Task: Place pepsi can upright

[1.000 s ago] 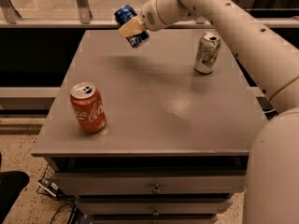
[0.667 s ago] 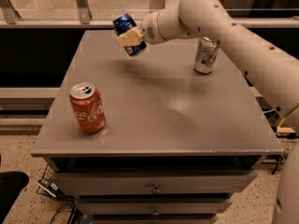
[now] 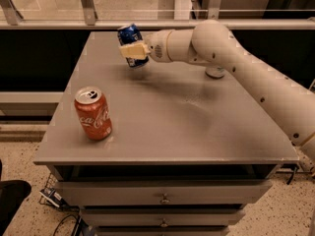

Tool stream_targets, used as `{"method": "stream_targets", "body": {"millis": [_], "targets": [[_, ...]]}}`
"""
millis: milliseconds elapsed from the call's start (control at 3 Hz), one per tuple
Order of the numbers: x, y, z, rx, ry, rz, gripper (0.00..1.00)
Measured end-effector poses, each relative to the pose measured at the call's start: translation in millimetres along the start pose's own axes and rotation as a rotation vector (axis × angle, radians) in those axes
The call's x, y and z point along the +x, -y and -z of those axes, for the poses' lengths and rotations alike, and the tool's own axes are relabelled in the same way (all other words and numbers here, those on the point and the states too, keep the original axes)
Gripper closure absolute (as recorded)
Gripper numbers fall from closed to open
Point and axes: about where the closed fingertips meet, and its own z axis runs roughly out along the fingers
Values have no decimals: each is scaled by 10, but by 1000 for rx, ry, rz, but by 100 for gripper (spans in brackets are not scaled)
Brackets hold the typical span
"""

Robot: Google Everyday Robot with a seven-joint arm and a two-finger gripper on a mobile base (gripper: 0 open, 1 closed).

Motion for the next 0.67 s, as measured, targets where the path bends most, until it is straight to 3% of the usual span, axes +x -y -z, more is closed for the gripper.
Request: {"method": "stream_targets", "body": {"millis": [667], "targets": [[80,-101,-108,-53,68,-66,100]]}}
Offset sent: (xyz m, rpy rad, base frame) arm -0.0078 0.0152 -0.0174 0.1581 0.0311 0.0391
